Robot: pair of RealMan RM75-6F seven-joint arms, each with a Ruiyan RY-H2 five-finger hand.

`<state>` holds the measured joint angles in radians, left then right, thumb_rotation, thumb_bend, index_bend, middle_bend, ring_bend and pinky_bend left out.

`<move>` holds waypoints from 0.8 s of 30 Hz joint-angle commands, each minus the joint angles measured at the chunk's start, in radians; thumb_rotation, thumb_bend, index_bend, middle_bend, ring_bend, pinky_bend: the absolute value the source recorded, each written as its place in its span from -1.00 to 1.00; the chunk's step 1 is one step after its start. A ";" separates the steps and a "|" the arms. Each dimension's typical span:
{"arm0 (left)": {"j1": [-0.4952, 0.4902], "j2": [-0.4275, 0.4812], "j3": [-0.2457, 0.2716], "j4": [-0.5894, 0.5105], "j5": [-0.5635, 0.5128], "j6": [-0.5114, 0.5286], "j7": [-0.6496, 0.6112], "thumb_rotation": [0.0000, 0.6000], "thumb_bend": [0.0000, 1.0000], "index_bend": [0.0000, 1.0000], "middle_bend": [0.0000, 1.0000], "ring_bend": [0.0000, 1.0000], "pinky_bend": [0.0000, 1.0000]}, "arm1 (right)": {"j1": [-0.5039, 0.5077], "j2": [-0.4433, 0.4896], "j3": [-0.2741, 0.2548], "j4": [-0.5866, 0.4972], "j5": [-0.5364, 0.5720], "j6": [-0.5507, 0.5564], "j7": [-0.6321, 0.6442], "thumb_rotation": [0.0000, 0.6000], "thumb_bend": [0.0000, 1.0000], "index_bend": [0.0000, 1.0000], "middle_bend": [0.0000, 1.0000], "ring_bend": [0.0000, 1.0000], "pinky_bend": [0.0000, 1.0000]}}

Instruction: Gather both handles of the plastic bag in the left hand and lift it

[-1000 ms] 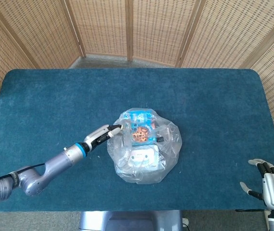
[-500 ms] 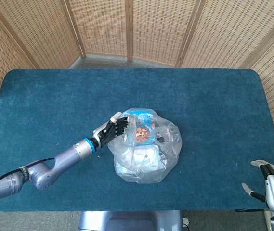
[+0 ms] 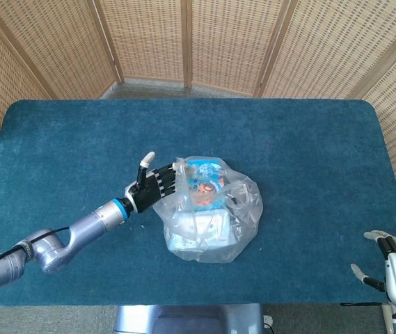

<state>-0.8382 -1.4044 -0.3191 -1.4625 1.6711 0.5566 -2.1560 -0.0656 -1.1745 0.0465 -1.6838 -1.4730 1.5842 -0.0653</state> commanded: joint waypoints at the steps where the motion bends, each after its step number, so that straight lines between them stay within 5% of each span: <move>1: -0.061 0.007 0.077 0.066 0.060 0.044 -0.073 -1.00 -0.62 -0.47 -0.60 -0.72 -0.60 | 0.000 -0.002 0.000 0.002 -0.002 0.001 0.000 0.78 -0.57 -0.44 -0.45 -0.47 -0.55; 10: -0.197 0.001 0.170 0.117 0.092 0.027 -0.046 -1.00 -0.62 -0.51 -0.60 -0.72 -0.61 | -0.011 0.005 0.000 -0.003 -0.009 0.021 0.002 0.78 -0.57 -0.44 -0.45 -0.47 -0.55; 24: -0.306 0.003 0.212 0.125 -0.002 -0.055 0.188 -1.00 -0.62 -0.58 -0.60 -0.75 -0.66 | -0.020 0.007 0.000 0.006 -0.015 0.032 0.021 0.77 -0.57 -0.44 -0.45 -0.47 -0.55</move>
<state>-1.1259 -1.4034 -0.1159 -1.3410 1.6993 0.5283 -2.0318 -0.0855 -1.1672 0.0468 -1.6783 -1.4878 1.6164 -0.0450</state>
